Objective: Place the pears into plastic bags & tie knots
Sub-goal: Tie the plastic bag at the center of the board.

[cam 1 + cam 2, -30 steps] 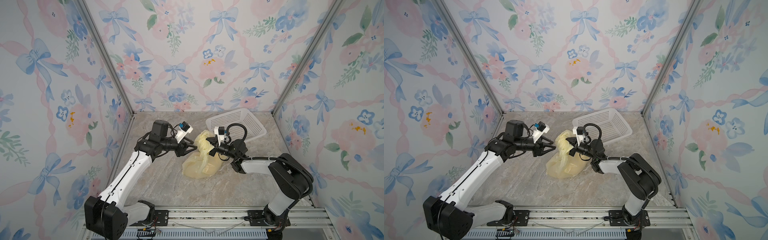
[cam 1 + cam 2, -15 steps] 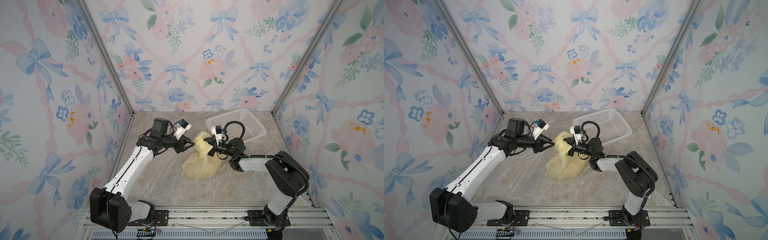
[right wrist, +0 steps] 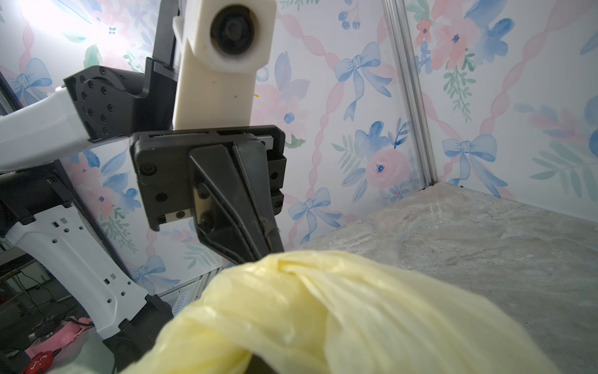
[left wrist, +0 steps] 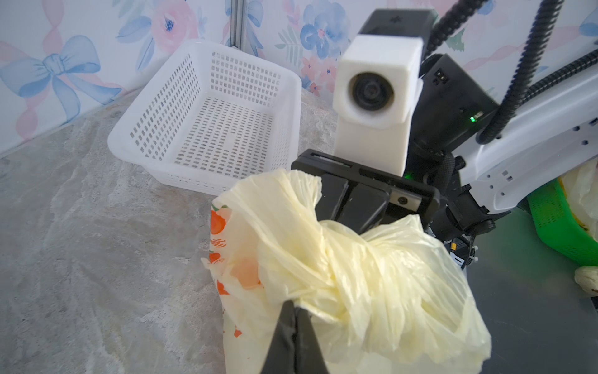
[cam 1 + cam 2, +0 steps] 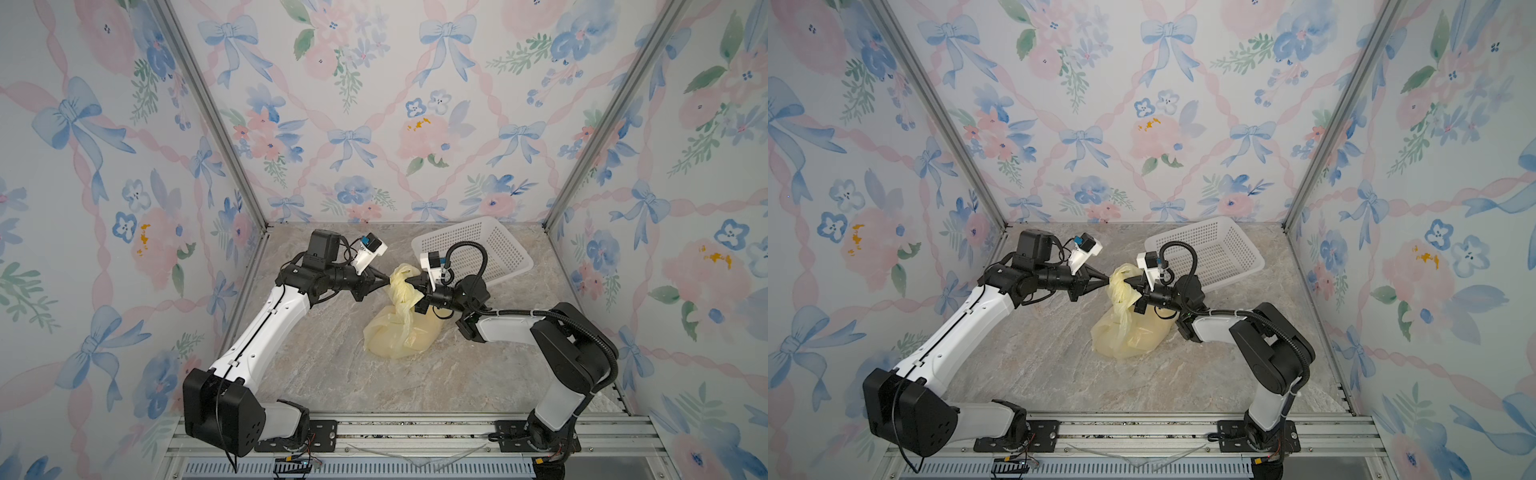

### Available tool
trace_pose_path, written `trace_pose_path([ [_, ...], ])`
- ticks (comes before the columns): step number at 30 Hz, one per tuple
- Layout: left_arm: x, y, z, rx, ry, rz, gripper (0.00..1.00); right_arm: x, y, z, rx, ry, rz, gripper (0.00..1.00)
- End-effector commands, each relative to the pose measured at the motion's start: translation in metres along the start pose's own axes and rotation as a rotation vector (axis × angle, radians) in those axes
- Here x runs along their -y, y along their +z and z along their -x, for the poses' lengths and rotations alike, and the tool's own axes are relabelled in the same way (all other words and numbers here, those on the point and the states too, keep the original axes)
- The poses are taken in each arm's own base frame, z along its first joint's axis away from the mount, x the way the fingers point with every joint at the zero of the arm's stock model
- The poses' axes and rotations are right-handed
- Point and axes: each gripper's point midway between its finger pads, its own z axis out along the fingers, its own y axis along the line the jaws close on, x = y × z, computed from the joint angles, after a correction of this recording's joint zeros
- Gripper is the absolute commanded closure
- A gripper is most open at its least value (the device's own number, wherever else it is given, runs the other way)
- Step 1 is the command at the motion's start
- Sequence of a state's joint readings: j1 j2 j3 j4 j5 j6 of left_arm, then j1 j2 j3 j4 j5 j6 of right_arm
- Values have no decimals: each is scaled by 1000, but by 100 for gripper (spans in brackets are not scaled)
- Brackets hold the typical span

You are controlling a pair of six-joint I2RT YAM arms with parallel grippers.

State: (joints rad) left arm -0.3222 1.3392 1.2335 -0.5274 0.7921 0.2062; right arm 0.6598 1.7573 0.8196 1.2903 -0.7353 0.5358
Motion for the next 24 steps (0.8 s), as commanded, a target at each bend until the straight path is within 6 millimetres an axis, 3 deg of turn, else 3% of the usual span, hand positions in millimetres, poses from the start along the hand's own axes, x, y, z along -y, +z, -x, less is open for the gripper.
trace_pose_path([
  [1,15,2,20,29,62,-49,100,-17,17,-4,-21,2,81,100],
  [7,28,8,34,36,102,-72,100,-19,23,-5,-14,4,82,100],
  [14,54,28,24,-3,95,-182,100,-2,12,12,93,-91,-103,100],
  [15,54,28,22,-8,93,-179,93,-2,10,16,111,-104,-114,100],
  [17,50,26,16,-20,85,-131,69,1,5,24,154,-123,-152,100],
  [19,45,20,13,-21,89,-76,57,-1,3,30,181,-133,-163,100],
  [24,32,4,3,-24,72,52,44,-9,-1,42,212,-157,-158,100],
])
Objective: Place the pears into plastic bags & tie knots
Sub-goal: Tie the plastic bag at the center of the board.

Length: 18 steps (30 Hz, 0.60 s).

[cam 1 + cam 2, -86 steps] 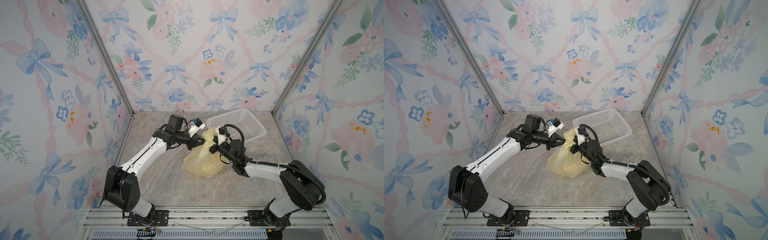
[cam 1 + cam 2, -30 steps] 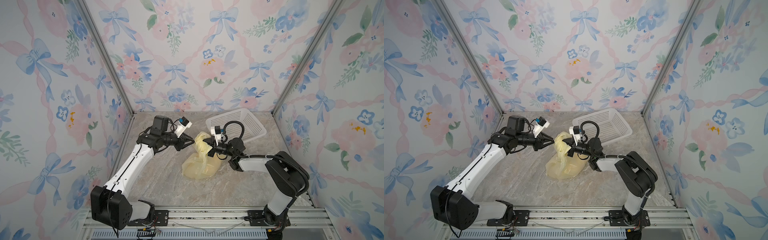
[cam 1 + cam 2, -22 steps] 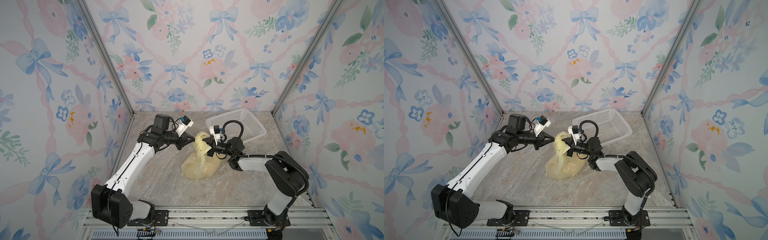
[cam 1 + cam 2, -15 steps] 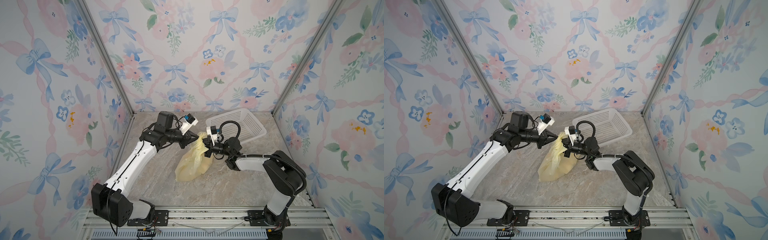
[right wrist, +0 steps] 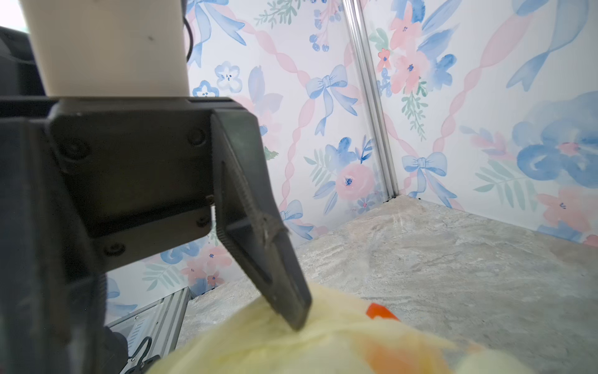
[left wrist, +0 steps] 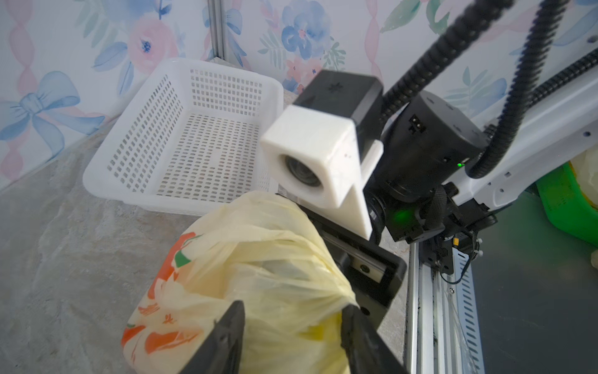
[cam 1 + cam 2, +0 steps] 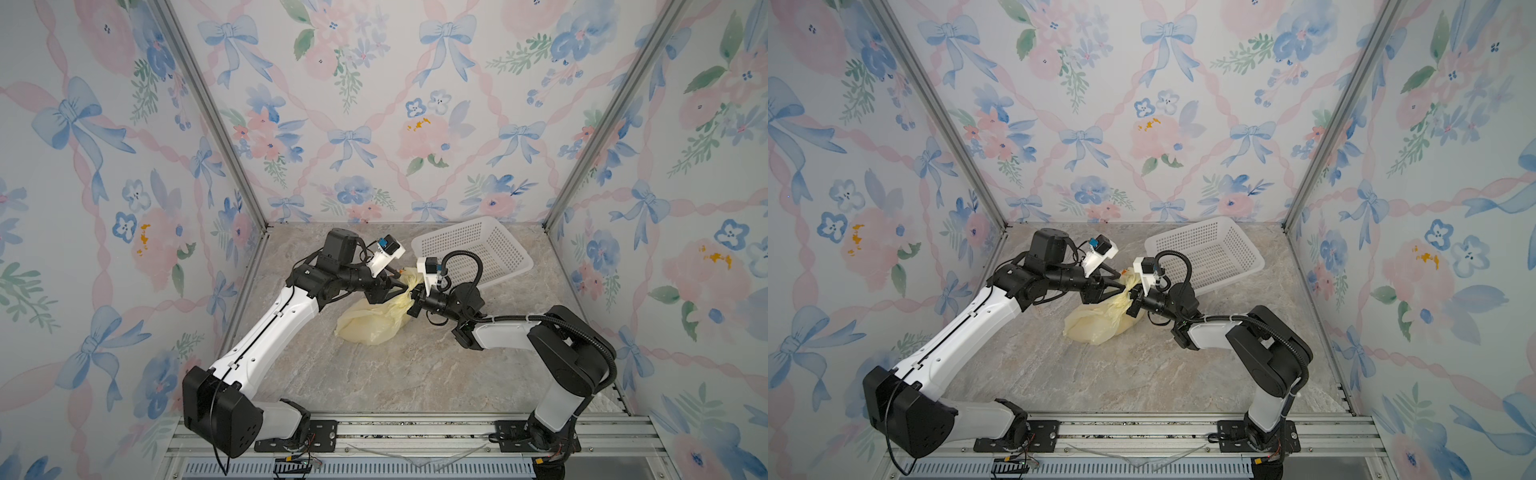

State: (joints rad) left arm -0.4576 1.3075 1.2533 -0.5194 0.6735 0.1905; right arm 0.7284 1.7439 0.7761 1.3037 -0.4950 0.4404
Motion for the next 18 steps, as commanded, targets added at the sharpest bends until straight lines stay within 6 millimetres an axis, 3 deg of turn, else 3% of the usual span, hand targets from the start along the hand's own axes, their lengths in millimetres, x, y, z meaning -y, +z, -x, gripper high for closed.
trace_pose_path([
  [1,-1,-12,-12,-9,-25,48,42,-16,-5,48,149,-78,0,100],
  [5,3,-17,-24,3,-60,1,40,-20,-7,56,167,-80,11,100],
  [6,5,-16,-26,5,-65,-20,40,-27,-9,67,190,-90,23,100],
  [10,18,-9,-38,-3,-93,-121,40,-34,-12,76,208,-102,33,100],
  [18,40,-11,-29,43,-81,-270,40,-29,-2,61,165,-93,33,100],
])
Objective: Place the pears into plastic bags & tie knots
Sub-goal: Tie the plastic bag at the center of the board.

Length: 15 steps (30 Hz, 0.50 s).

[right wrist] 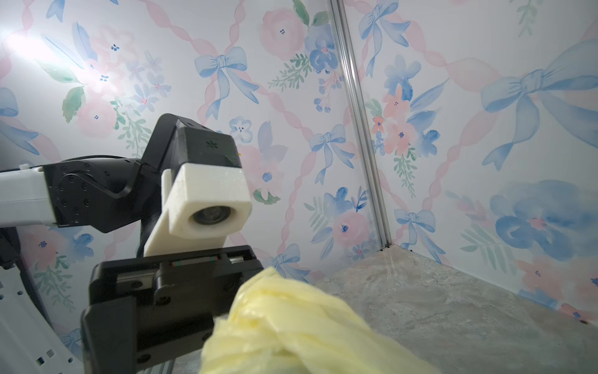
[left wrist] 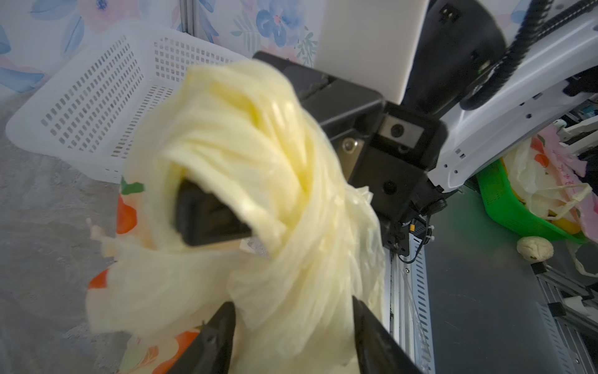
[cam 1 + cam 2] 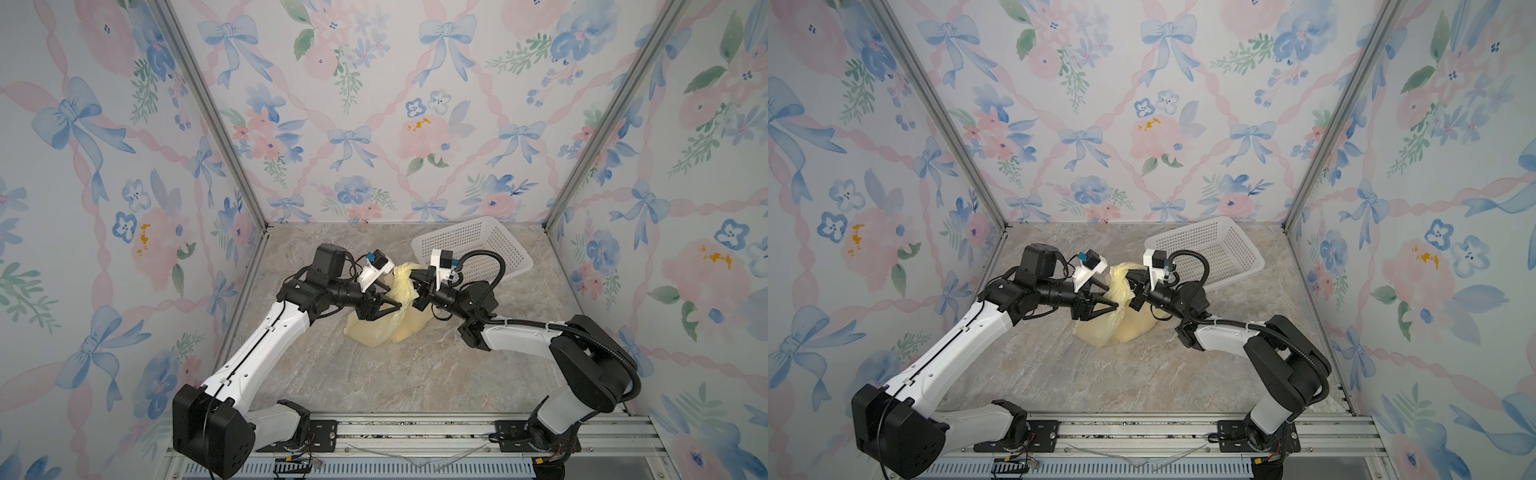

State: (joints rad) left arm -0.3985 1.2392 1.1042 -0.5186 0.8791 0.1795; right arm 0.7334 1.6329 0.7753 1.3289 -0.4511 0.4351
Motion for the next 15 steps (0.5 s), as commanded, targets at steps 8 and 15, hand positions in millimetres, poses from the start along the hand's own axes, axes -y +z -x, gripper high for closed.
trace_pose_path([
  [8,-21,-27,7,37,1,197,35,2,14,-34,-71,0,55,100],
  [15,-34,-71,28,127,20,336,31,-5,17,-42,-101,23,111,100],
])
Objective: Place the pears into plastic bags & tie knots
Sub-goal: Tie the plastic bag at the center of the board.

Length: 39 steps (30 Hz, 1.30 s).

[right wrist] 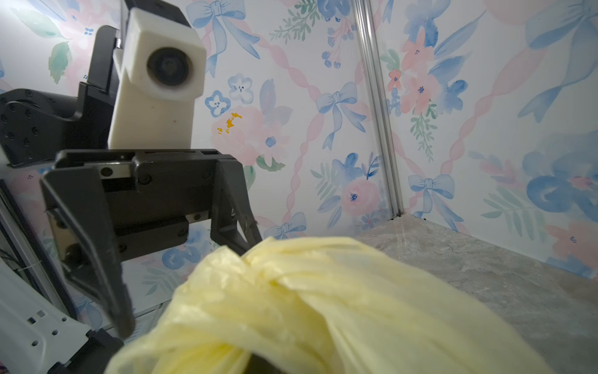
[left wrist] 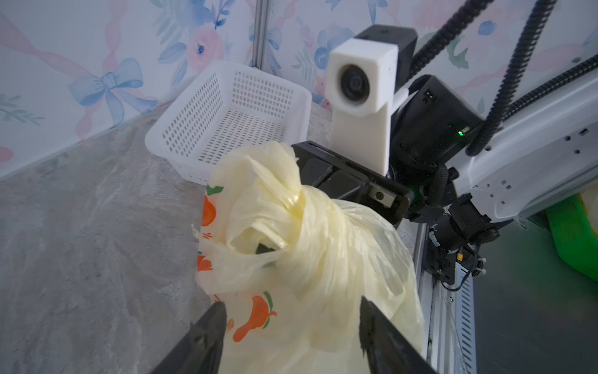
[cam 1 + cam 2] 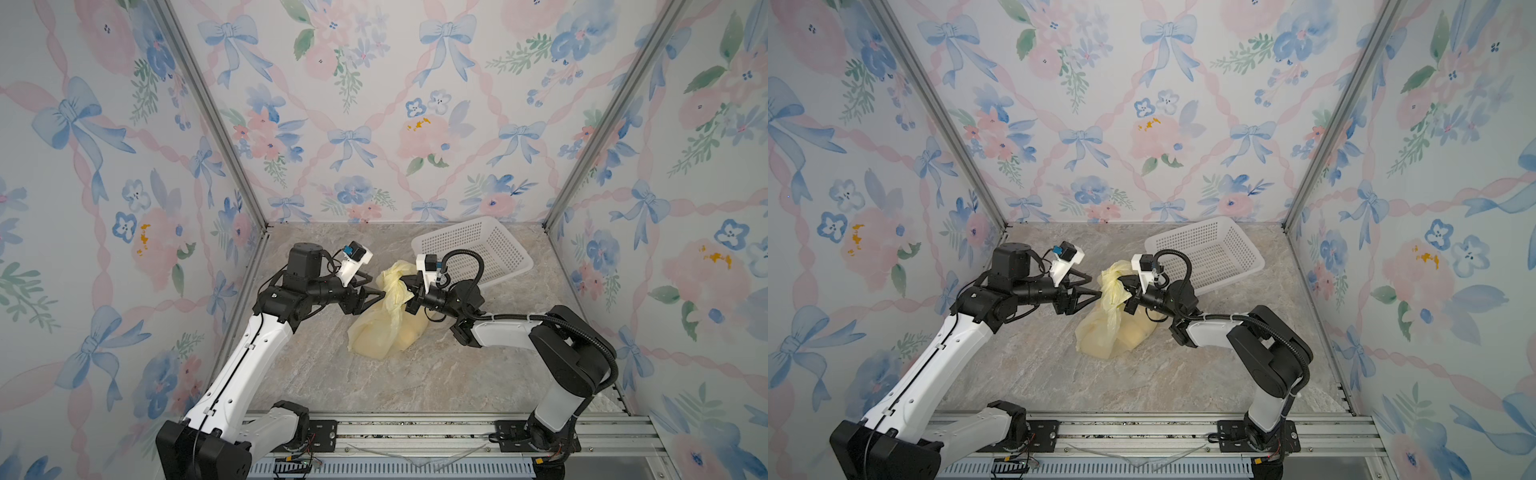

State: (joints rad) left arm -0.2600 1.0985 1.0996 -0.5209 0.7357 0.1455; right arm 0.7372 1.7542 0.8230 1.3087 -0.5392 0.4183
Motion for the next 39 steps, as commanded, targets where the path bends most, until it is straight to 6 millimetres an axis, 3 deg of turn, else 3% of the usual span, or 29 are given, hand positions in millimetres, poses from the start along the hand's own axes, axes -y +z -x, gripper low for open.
trace_pose_path([
  [1,-6,-12,15,42,20,48,31,-13,8,5,11,-12,61,100],
  [3,-14,-13,20,48,17,82,35,-14,10,5,9,-13,70,100],
  [6,-29,-7,31,53,-16,122,60,-15,12,7,14,-17,77,100],
  [8,-29,1,37,50,-23,71,74,-16,14,9,18,-19,80,100],
  [10,-25,8,39,46,-31,11,80,-17,15,11,24,-20,80,100],
  [18,-8,29,39,22,-20,-101,81,-20,20,8,13,-22,94,100],
  [26,31,59,29,-37,7,-233,82,-20,27,14,37,-36,90,100],
  [33,58,70,22,-67,33,-321,79,-16,31,24,80,-65,52,100],
  [36,56,70,21,-69,40,-289,70,-15,28,33,121,-81,24,100],
  [39,32,59,30,-51,54,-91,57,-18,22,40,153,-96,18,100],
])
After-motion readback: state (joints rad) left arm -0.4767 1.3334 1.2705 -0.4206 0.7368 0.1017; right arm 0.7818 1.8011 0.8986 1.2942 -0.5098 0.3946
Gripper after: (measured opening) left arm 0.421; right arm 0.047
